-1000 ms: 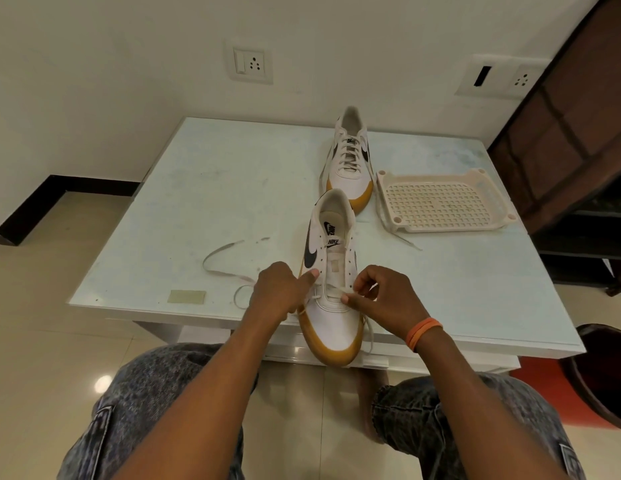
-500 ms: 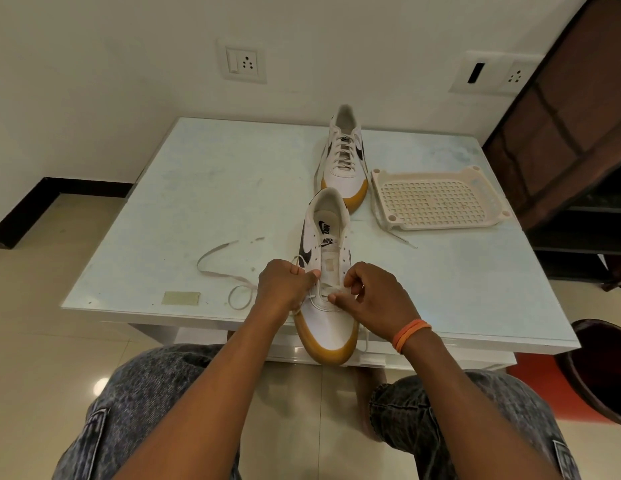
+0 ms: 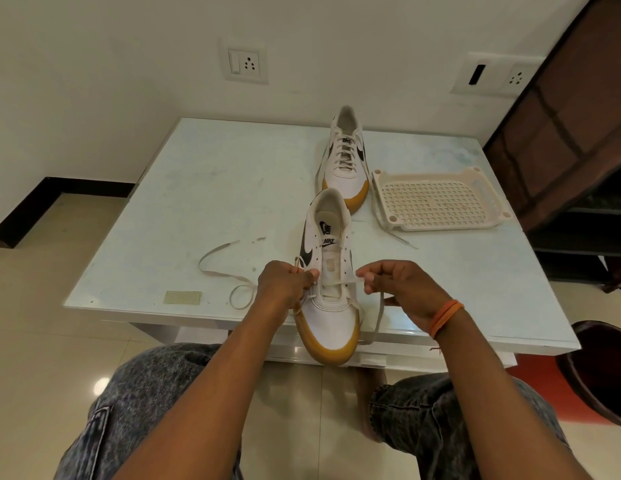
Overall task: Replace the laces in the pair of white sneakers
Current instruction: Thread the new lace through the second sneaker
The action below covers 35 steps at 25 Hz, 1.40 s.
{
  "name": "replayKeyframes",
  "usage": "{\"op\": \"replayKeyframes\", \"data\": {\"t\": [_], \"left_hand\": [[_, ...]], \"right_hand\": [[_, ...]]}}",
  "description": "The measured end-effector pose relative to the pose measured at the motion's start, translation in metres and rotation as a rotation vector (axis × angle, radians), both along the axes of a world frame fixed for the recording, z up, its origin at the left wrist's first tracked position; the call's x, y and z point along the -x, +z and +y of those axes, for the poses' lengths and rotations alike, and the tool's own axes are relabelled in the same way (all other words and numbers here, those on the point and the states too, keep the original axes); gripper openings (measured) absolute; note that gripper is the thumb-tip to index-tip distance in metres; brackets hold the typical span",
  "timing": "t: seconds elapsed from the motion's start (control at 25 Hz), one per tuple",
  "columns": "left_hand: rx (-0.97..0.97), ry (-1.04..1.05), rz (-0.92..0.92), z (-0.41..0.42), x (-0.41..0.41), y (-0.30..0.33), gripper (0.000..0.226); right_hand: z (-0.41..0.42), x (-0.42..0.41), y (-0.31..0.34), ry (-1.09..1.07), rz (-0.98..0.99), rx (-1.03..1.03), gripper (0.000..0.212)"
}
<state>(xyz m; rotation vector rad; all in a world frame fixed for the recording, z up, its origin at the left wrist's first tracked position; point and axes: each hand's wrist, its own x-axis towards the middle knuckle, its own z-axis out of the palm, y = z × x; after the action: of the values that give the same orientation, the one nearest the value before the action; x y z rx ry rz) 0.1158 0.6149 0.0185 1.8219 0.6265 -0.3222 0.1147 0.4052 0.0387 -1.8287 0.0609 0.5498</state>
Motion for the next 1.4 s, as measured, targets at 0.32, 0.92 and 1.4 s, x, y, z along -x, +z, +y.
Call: {"op": "replayKeyframes", "data": {"t": [0.32,0.92,1.4], "left_hand": [[0.059,0.027,0.013,0.003,0.003,0.002,0.025],[-0.009,0.025,-0.102,0.006,-0.001,0.008,0.023],[-0.308,-0.342,0.285,0.031,-0.018,0.023,0.060]], "right_hand": [[-0.047,-0.018,-0.020,-0.166,-0.114,0.644,0.033],[0.026,-0.017,-0.032,0.260,-0.843,0.780,0.076],[0.009,-0.028,-0.042,0.177,-0.631,0.517,0.085]]}}
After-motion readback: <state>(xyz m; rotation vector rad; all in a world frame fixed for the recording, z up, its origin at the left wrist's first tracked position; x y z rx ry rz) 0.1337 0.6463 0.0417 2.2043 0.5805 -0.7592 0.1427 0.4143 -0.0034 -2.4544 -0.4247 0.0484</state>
